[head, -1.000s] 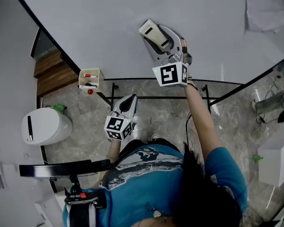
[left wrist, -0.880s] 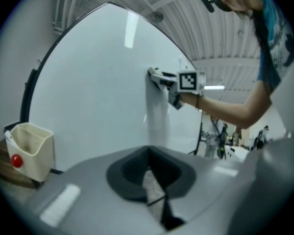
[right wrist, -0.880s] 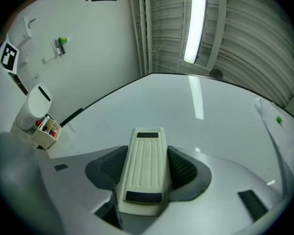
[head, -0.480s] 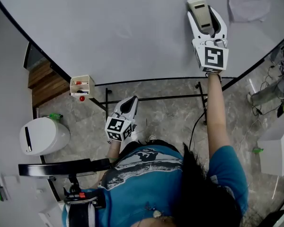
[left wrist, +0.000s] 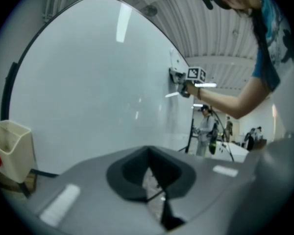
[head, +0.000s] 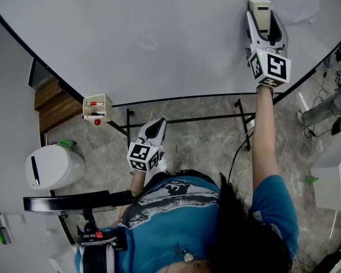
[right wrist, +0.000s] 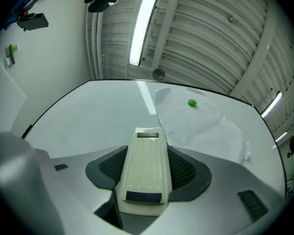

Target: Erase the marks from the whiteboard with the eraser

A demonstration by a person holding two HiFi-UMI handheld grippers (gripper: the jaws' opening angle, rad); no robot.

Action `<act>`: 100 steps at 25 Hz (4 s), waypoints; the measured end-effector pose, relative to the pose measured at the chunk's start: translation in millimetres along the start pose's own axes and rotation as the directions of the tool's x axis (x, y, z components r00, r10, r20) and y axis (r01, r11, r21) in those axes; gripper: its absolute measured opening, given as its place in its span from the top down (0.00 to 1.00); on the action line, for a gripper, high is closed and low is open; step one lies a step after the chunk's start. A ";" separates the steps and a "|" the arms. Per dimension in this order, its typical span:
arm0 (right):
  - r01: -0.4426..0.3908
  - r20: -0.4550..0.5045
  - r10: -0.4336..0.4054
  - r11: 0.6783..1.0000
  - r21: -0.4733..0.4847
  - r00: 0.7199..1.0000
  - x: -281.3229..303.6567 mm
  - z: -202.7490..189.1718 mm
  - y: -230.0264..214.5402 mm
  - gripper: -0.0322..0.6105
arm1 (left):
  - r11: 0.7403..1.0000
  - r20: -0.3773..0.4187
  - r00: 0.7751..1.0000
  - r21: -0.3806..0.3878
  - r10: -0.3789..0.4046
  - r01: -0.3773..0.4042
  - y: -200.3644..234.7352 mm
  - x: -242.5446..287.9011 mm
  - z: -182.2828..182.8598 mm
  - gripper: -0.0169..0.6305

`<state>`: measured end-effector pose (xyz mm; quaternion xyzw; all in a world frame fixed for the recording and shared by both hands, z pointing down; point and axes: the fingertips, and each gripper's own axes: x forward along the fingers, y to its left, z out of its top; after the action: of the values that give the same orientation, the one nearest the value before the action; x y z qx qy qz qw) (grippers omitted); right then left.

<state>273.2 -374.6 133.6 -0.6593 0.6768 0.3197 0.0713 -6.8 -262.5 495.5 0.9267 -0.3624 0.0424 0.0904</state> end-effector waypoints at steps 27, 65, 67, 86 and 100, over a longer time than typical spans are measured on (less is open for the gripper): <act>-0.375 -0.017 0.383 0.894 -0.245 0.923 -8.6 -30.3 301.0 0.54 | 0.989 0.005 0.989 -0.037 0.145 -0.144 53.1 -43.2 -11.0 0.97; -0.183 0.027 0.194 0.956 -0.231 0.981 7.8 7.4 122.4 0.54 | 0.999 -0.007 0.999 -0.028 0.045 -0.045 17.5 -16.9 -8.6 0.97; -0.129 0.021 0.135 0.973 -0.191 0.991 7.7 7.9 95.1 0.54 | 0.999 -0.008 0.999 -0.028 0.041 -0.041 16.0 -16.0 -8.5 0.97; 0.052 -0.024 -0.053 0.997 -0.060 0.998 -3.6 -14.5 1.5 0.54 | 0.998 -0.010 0.998 -0.030 0.061 -0.062 20.3 -27.4 -13.4 0.97; -0.187 -0.238 0.205 0.978 0.096 0.949 -105.7 -47.5 167.6 0.54 | 0.998 -0.030 1.000 -0.063 0.006 -0.008 4.4 -63.9 -35.0 0.97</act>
<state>144.2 -322.5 282.5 -0.6205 0.7536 0.2159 -0.0217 -57.2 -216.3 521.2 0.9213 -0.3654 0.0449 0.1248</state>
